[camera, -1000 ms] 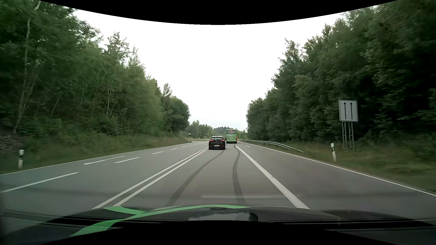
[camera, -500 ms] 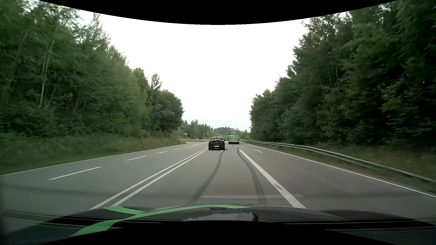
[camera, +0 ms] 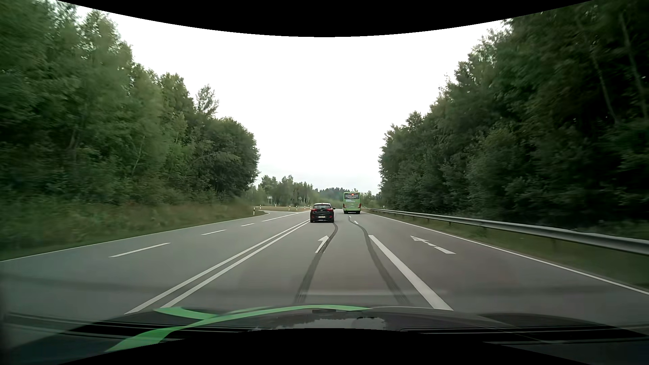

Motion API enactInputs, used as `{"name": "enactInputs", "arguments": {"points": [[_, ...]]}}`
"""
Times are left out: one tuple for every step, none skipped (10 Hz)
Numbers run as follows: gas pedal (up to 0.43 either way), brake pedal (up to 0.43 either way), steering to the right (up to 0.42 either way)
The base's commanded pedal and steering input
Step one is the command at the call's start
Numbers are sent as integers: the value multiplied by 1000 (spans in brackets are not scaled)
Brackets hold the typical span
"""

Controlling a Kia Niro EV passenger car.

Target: Follow the waypoints while adhering to traffic rules and regulations

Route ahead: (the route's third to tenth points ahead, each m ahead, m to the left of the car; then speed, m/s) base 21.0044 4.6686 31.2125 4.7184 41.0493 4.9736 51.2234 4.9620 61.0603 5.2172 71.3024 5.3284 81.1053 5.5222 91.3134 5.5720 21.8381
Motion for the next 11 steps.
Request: {"name": "enactInputs", "arguments": {"points": [[559,0,-7],[559,0,-7],[559,0,-7],[559,0,-7],[559,0,-7],[571,0,-7],[571,0,-7],[571,0,-7],[571,0,-7],[571,0,-7],[571,0,-7]]}}
